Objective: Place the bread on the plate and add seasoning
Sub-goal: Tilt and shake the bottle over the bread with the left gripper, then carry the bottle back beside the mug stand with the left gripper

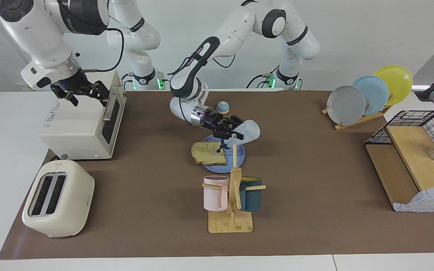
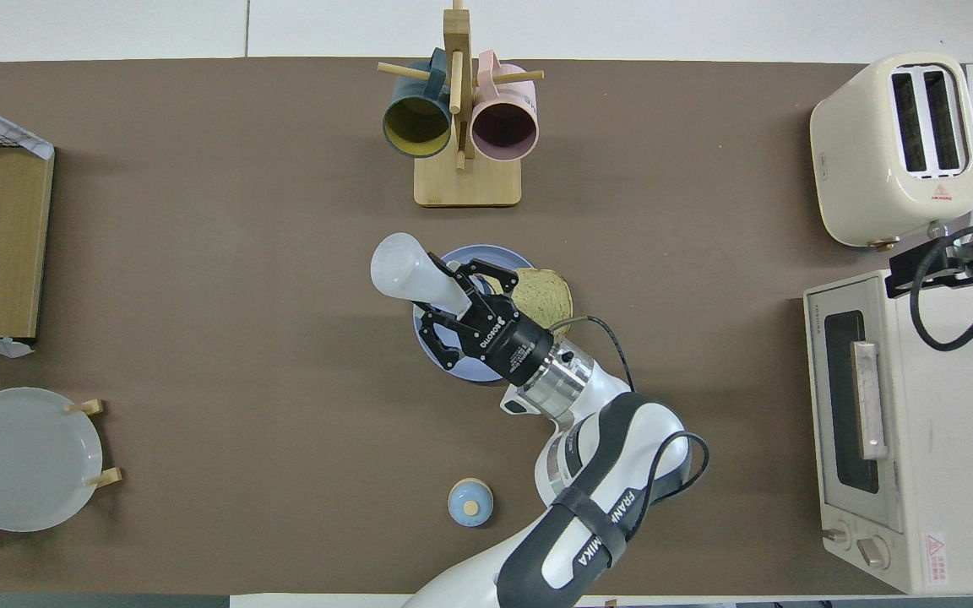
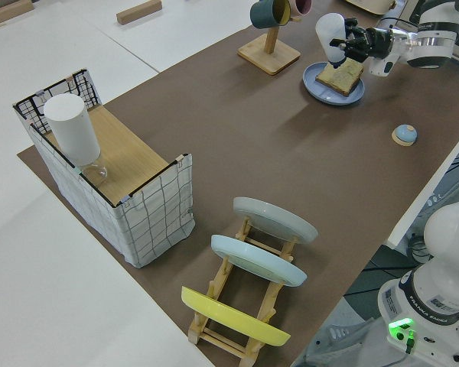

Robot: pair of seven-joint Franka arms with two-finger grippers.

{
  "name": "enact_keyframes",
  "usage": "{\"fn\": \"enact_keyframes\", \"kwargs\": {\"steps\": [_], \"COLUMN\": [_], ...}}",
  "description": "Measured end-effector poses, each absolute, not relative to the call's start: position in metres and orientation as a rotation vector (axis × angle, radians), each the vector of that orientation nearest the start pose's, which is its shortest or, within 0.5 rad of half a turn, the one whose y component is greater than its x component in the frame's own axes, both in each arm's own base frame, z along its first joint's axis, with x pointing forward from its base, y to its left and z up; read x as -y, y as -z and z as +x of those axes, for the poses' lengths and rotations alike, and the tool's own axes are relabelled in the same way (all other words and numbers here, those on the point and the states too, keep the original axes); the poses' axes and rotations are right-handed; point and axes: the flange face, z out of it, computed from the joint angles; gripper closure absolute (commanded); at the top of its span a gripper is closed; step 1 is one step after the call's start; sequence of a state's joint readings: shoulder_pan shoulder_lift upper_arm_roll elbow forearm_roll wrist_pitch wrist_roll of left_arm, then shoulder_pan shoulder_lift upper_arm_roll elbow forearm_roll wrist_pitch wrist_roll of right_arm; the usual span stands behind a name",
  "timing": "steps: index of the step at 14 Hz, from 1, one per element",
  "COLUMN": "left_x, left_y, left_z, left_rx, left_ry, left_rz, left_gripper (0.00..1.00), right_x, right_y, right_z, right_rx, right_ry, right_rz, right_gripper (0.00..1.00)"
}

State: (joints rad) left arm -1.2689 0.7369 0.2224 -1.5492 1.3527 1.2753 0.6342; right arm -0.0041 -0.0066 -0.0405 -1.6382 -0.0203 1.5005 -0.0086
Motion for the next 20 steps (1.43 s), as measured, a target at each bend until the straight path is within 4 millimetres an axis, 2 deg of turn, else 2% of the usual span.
{"fn": "enact_keyframes", "kwargs": {"steps": [1, 3, 7, 9, 12, 13, 14, 16, 18, 20], "left_x": [0.516, 0.511, 0.472, 0.458, 0.454, 0.453, 0.450, 0.439, 0.418, 0.398], "left_y": [-0.293, -0.294, -0.292, -0.290, -0.285, -0.288, -0.300, -0.343, -0.390, -0.425], "left_z": [0.400, 0.406, 0.456, 0.471, 0.466, 0.466, 0.468, 0.477, 0.482, 0.485], "left_rx": [-1.213, -1.206, -1.199, -1.197, -1.214, -1.219, -1.229, -1.260, -1.283, -1.312], "left_ry": [-0.473, -0.482, -0.539, -0.558, -0.560, -0.558, -0.551, -0.514, -0.489, -0.449], "left_rz": [-0.736, -0.743, -0.796, -0.820, -0.905, -0.947, -0.996, -1.118, -1.256, -1.424], "left_gripper": [1.00, 1.00, 1.00, 1.00, 1.00, 1.00, 1.00, 1.00, 1.00, 1.00], "right_x": [0.027, 0.027, 0.027, 0.027, 0.027, 0.027, 0.027, 0.027, 0.027, 0.027], "right_y": [-0.591, -0.591, -0.591, -0.591, -0.591, -0.591, -0.591, -0.591, -0.591, -0.591], "right_z": [0.541, 0.541, 0.541, 0.541, 0.541, 0.541, 0.541, 0.541, 0.541, 0.541], "right_rx": [-0.057, -0.057, -0.057, -0.057, -0.057, -0.057, -0.057, -0.057, -0.057, -0.057], "right_ry": [-0.208, -0.208, -0.208, -0.208, -0.208, -0.208, -0.208, -0.208, -0.208, -0.208], "right_rz": [-3.151, -3.151, -3.151, -3.151, -3.151, -3.151, -3.151, -3.151, -3.151, -3.151], "right_gripper": [0.00, 0.00, 0.00, 0.00, 0.00, 0.00, 0.00, 0.00, 0.00, 0.00]}}
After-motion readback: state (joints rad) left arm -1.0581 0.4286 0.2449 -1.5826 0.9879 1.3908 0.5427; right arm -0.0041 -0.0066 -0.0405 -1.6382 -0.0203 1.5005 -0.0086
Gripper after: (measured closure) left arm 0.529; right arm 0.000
